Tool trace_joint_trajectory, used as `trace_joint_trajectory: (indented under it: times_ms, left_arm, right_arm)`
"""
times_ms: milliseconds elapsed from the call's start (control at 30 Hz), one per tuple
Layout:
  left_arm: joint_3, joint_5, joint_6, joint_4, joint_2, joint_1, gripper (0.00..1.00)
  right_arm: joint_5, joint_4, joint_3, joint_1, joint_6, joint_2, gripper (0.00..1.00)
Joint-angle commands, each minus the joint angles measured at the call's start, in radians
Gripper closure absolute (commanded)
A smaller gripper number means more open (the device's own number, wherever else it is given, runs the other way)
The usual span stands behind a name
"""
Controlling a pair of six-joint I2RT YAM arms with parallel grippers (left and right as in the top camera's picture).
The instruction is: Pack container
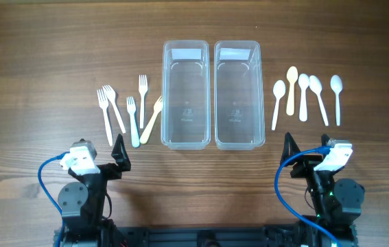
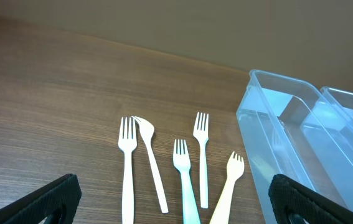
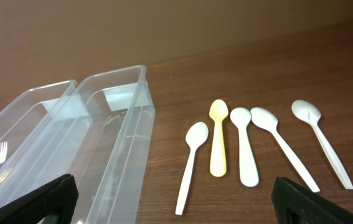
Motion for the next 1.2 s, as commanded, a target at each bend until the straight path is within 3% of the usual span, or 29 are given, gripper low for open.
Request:
trace_joint_trajectory:
  times_ms: [0,1033,1067,1167]
  left_arm:
    - [-0.011,0.019,0.009,0.006,-0.013,-0.006,0.00]
    - [-0.011,0.024,0.008,0.006,-0.013,-0.006,0.00]
    - [-0.011,0.062,0.004,0.006,-0.013,-0.006,0.00]
    - [-0.011,0.151,-0.032,0.008,-0.010,-0.006,0.00]
  right_arm:
    - [0.018,0.006,-0.002,0.003,0.013,-0.011,0.00]
    - [0.018,0.015,-0.003,0.003,0.015,-0.011,0.00]
    - [0.016,0.023,-0.003,0.003,0.036,-0.011,0.00]
    - [-0.070,0.005,-0.002,0.003,0.295,-0.010,0.00]
